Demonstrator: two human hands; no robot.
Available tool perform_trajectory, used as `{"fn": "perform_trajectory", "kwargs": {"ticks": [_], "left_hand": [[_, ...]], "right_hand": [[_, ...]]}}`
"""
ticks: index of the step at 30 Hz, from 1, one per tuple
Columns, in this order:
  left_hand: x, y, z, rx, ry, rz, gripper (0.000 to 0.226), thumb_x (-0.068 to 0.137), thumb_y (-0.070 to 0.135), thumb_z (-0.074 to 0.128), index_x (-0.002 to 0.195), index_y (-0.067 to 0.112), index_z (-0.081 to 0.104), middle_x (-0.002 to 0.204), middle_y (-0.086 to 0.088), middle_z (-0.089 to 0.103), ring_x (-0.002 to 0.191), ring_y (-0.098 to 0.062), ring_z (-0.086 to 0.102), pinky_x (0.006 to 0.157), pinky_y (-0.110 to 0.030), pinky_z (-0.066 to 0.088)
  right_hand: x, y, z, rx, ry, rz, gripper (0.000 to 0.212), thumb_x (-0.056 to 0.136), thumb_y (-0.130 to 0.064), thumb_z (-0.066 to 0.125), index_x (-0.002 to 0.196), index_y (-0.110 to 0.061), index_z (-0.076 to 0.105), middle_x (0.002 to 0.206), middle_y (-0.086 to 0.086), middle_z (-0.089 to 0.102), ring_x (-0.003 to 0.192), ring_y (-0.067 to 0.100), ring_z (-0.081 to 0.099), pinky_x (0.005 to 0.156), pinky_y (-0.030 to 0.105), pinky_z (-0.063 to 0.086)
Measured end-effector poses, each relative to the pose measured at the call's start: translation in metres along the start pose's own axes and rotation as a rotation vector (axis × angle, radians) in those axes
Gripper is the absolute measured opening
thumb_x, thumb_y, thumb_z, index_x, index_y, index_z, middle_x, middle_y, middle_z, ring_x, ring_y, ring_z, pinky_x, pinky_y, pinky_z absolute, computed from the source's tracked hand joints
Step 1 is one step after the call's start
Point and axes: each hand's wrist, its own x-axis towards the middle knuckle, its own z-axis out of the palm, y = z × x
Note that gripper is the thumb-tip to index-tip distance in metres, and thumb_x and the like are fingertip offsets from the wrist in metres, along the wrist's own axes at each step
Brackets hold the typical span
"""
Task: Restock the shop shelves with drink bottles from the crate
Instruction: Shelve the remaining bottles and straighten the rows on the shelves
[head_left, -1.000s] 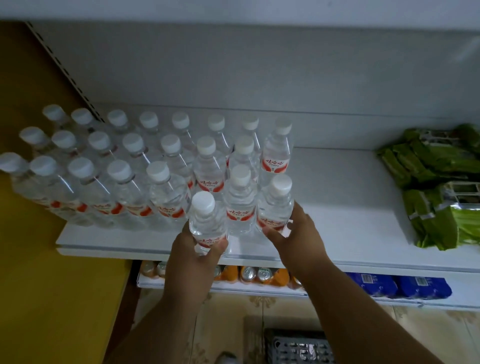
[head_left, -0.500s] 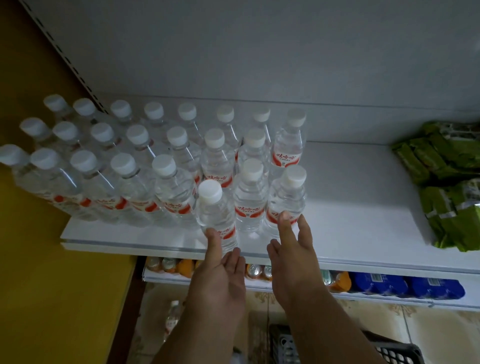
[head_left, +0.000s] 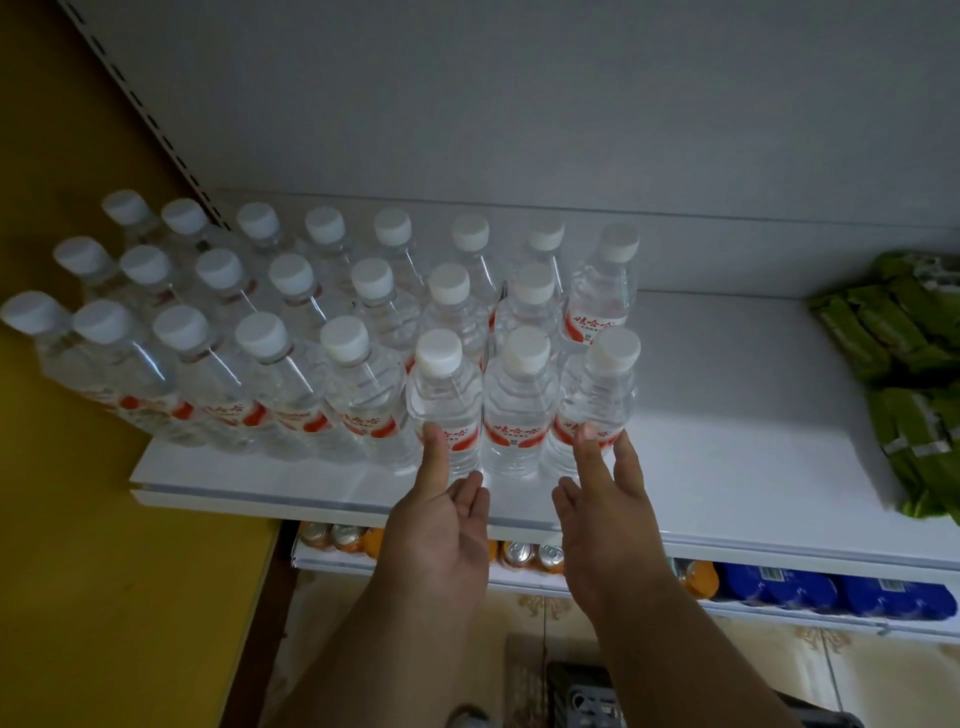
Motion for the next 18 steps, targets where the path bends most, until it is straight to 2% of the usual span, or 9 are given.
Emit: {"fn": "perform_trajectory", "kwargs": {"ticks": [3, 7, 10, 12, 14, 16, 18], "left_hand": [[0.003, 0.002, 0.002, 0.014, -0.011, 0.006, 0.115, 0.058, 0.055, 0.076, 0.154, 0.009, 0.034, 0.154, -0.017, 0.045, 0.142, -0.03, 0.045, 0.119, -0.045, 0.033], [0.005, 0.004, 0.003, 0.017, -0.007, 0.009, 0.115, 0.059, 0.054, 0.076, 0.155, 0.008, 0.032, 0.155, -0.018, 0.044, 0.142, -0.03, 0.046, 0.119, -0.044, 0.033], [0.002, 0.002, 0.0, 0.017, -0.016, 0.005, 0.11, 0.062, 0.054, 0.074, 0.153, 0.008, 0.034, 0.156, -0.016, 0.044, 0.142, -0.029, 0.046, 0.117, -0.043, 0.034], [0.0, -0.002, -0.002, 0.019, 0.015, -0.002, 0.106, 0.069, 0.054, 0.072, 0.154, 0.006, 0.032, 0.155, -0.017, 0.044, 0.14, -0.029, 0.047, 0.116, -0.042, 0.036], [-0.003, -0.012, -0.002, 0.06, 0.065, -0.014, 0.089, 0.084, 0.053, 0.067, 0.151, 0.003, 0.037, 0.149, -0.018, 0.05, 0.133, -0.029, 0.054, 0.113, -0.041, 0.039], [-0.008, -0.026, 0.0, 0.115, 0.07, -0.041, 0.067, 0.095, 0.044, 0.061, 0.145, 0.002, 0.046, 0.14, -0.018, 0.058, 0.117, -0.026, 0.062, 0.105, -0.04, 0.044], [-0.012, -0.041, 0.005, 0.153, 0.029, -0.083, 0.053, 0.1, 0.036, 0.058, 0.141, 0.003, 0.05, 0.129, -0.014, 0.064, 0.104, -0.021, 0.065, 0.099, -0.039, 0.046]], "right_hand": [[0.005, 0.0, 0.0, 0.008, -0.028, 0.007, 0.048, 0.098, -0.033, 0.061, 0.144, -0.033, 0.047, 0.115, -0.017, 0.064, 0.093, 0.0, 0.065, 0.085, 0.032, 0.048], [0.01, -0.004, 0.002, 0.028, -0.044, 0.012, 0.05, 0.099, -0.032, 0.059, 0.147, -0.029, 0.043, 0.125, -0.01, 0.059, 0.103, 0.005, 0.061, 0.094, 0.033, 0.047], [0.013, -0.008, 0.004, 0.032, -0.032, 0.016, 0.043, 0.097, -0.036, 0.062, 0.138, -0.034, 0.049, 0.115, -0.015, 0.062, 0.101, 0.003, 0.062, 0.093, 0.034, 0.049], [0.016, -0.011, 0.004, 0.024, -0.027, 0.028, 0.047, 0.095, -0.039, 0.063, 0.14, -0.032, 0.048, 0.12, -0.01, 0.062, 0.108, 0.009, 0.063, 0.096, 0.036, 0.049], [0.019, -0.016, 0.003, 0.004, -0.036, 0.038, 0.053, 0.096, -0.039, 0.063, 0.144, -0.027, 0.046, 0.136, 0.002, 0.059, 0.117, 0.019, 0.059, 0.104, 0.041, 0.045], [0.023, -0.021, 0.003, -0.007, -0.035, 0.046, 0.052, 0.096, -0.038, 0.063, 0.144, -0.024, 0.047, 0.142, 0.011, 0.056, 0.109, 0.018, 0.056, 0.097, 0.039, 0.044], [0.026, -0.023, 0.002, -0.051, -0.025, 0.089, 0.052, 0.094, -0.047, 0.064, 0.14, -0.032, 0.047, 0.132, 0.01, 0.062, 0.105, 0.014, 0.059, 0.087, 0.035, 0.049]]}}
